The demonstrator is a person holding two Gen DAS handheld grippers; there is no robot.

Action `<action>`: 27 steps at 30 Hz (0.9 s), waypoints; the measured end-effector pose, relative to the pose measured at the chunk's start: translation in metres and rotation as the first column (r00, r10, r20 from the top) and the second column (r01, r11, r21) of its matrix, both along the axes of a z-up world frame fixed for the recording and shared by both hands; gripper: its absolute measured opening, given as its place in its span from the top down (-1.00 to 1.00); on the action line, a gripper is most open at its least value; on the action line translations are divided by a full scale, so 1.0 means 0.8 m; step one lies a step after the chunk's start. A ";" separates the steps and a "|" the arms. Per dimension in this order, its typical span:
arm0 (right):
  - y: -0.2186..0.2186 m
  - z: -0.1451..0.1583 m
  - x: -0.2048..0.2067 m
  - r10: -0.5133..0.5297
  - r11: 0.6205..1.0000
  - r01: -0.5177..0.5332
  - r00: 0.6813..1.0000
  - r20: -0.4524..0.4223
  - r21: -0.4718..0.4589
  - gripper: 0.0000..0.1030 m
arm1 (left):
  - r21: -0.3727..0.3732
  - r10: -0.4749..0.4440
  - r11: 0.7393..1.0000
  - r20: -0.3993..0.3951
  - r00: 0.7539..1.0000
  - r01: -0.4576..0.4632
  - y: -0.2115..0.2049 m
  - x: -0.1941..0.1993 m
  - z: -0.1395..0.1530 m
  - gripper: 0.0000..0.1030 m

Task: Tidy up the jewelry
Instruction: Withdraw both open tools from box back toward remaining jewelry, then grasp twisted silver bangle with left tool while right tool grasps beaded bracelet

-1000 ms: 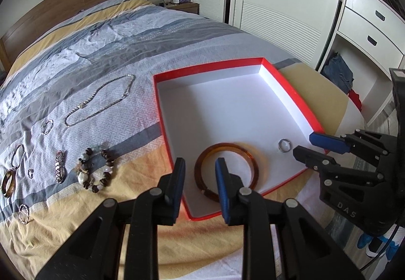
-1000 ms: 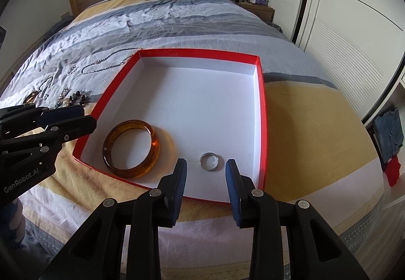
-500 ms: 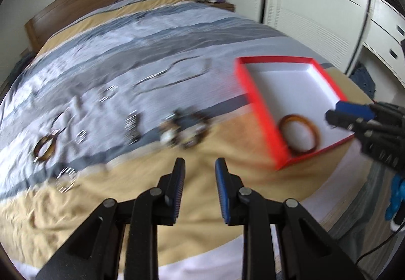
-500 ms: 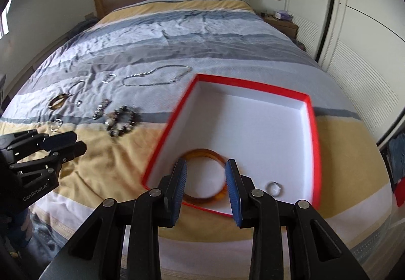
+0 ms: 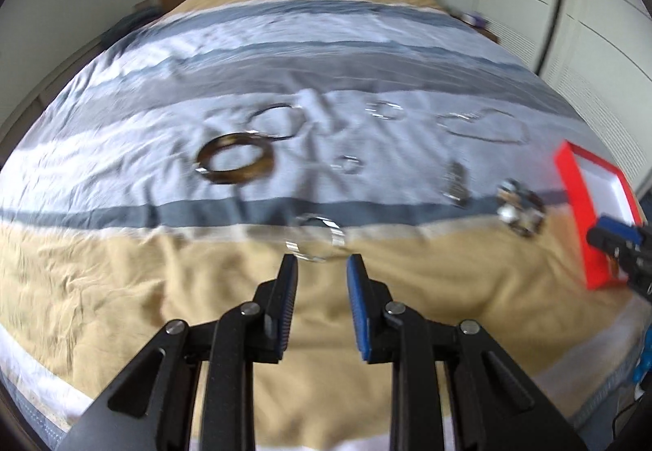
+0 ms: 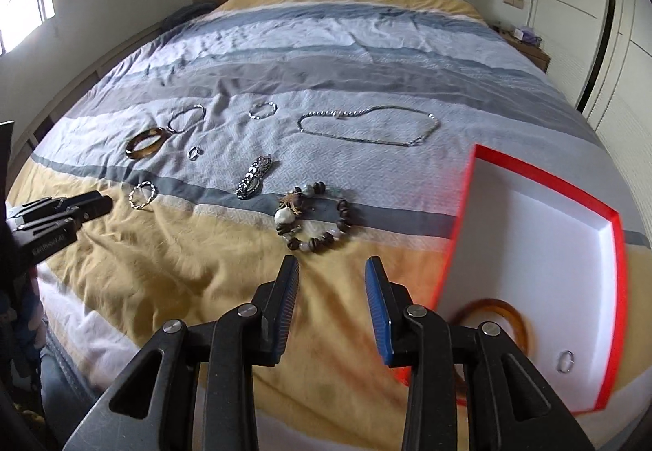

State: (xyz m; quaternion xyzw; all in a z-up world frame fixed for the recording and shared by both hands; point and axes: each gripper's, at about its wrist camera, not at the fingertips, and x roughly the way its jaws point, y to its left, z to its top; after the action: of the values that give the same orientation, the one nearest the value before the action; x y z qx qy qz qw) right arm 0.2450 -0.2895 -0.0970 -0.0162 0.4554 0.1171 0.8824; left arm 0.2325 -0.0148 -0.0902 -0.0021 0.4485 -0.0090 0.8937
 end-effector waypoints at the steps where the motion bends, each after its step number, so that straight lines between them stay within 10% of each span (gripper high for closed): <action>1: 0.005 -0.004 0.006 -0.002 1.000 0.002 1.000 -0.007 0.002 0.33 | -0.008 0.014 1.000 -0.002 1.000 -0.014 0.007 0.005 -0.002 0.54; 19: 0.023 -0.074 0.095 -0.065 0.996 0.059 0.993 -0.100 -0.064 0.33 | -0.064 0.012 0.998 -0.099 0.995 -0.018 0.018 0.069 -0.069 0.56; 27: 0.031 -0.077 0.098 -0.033 0.998 0.028 0.997 -0.073 -0.059 0.79 | -0.053 0.007 0.999 -0.079 0.997 -0.011 0.012 0.073 -0.069 0.86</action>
State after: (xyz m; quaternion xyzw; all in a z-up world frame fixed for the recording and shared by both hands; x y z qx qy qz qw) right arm 0.3238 -0.2645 -0.1586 -0.0303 0.4911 0.0910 0.8658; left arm 0.2908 -0.0050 -0.1451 -0.0283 0.4829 -0.0170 0.8751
